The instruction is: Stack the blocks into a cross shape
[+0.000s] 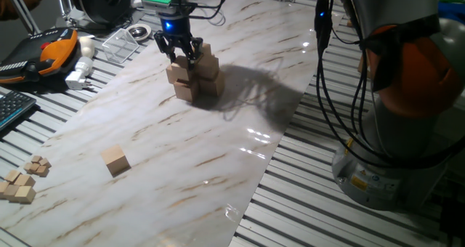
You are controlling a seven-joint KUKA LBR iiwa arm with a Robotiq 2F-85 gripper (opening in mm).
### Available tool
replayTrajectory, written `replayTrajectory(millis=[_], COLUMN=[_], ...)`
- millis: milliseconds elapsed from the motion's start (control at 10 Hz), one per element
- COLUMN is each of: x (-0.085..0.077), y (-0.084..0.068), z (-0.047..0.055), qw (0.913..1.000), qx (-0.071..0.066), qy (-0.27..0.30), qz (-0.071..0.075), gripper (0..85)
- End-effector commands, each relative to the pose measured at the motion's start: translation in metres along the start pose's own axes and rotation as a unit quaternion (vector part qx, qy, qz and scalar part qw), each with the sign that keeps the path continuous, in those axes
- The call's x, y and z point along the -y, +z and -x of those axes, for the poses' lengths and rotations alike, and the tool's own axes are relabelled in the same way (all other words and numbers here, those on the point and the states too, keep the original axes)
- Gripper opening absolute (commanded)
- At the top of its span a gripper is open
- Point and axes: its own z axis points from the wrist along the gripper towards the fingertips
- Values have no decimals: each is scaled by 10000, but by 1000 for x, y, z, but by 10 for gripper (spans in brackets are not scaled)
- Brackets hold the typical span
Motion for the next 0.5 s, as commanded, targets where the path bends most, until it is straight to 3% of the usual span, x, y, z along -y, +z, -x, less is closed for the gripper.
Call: replayTrajectory(millis=[0,200,400], x=[1,3,4], y=[2,6,7], z=[-1,-1,1], qw=[10000,10000,10000], qx=[0,94,80], qy=[0,1,-22], qz=[14,29,37], gripper=[0,0,0])
